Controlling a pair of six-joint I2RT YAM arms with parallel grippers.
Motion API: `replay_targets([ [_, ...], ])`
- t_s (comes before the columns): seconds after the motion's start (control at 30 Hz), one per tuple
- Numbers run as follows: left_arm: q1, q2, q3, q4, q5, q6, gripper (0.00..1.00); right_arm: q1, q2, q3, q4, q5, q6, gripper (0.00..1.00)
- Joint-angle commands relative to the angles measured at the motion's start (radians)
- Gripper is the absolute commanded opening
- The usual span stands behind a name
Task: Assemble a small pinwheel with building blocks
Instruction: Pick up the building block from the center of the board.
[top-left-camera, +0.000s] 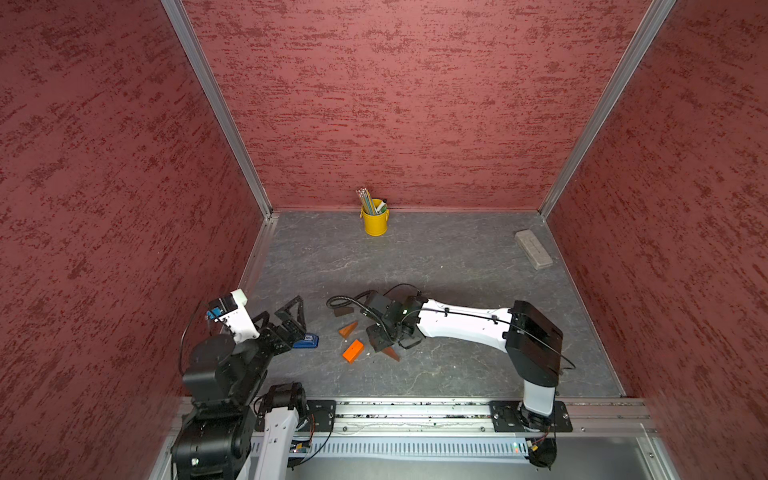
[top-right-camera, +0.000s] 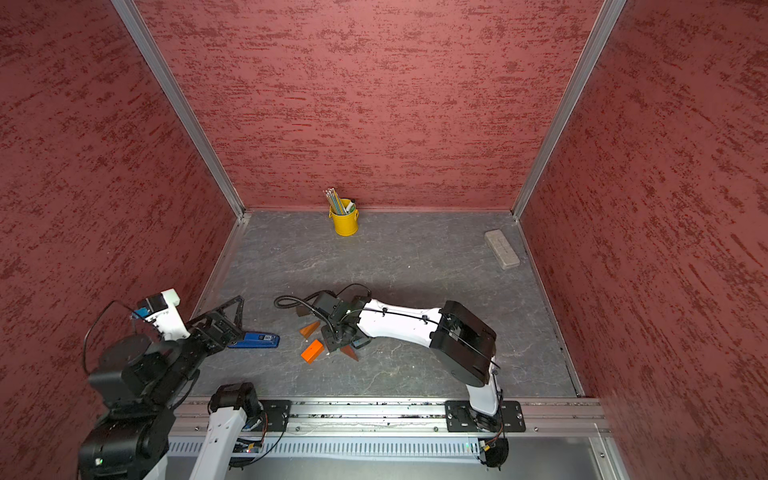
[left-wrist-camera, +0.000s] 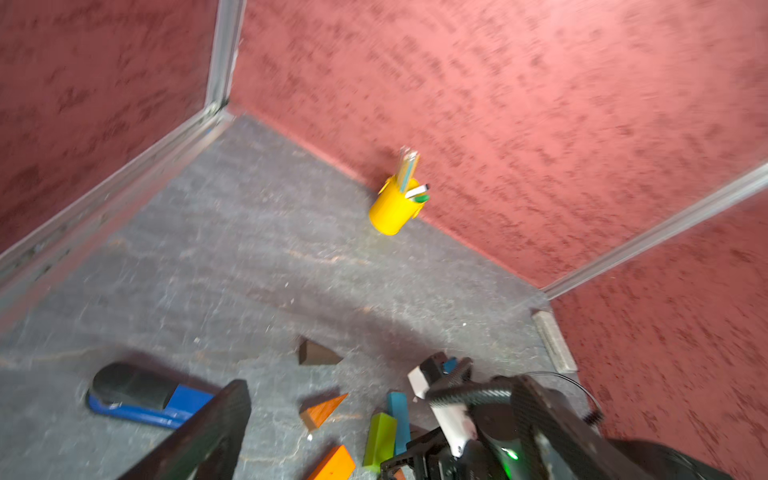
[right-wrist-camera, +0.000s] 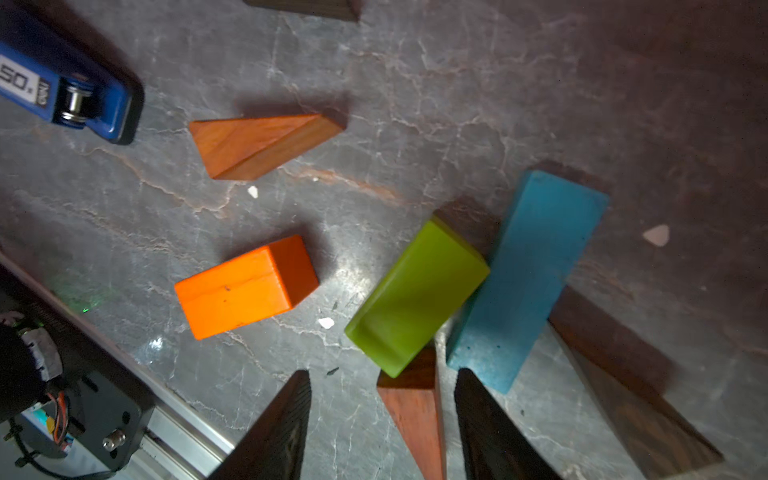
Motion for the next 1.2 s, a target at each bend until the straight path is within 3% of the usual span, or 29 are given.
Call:
replay_targets([
  [0.0,-0.007,-0.030,0.013,0.037,0.027,0.062,1.00,-0.003,0.022,0.046,-0.026,0.066,0.058,0.58],
  [0.3,-0.023,-0.076,0.038,0.064,0.027,0.109,1.00,-0.012,0.087,0.080,-0.033,0.078,0.074,0.51],
  [0.8,-0.025,-0.086,0.004,0.086,0.043,0.105,1.00,-0.020,0.124,0.112,-0.035,0.086,0.054,0.54],
  [1.17,-0.027,-0.094,-0.021,0.105,0.043,0.104,1.00,-0.021,0.167,0.156,-0.055,0.072,0.033,0.47],
])
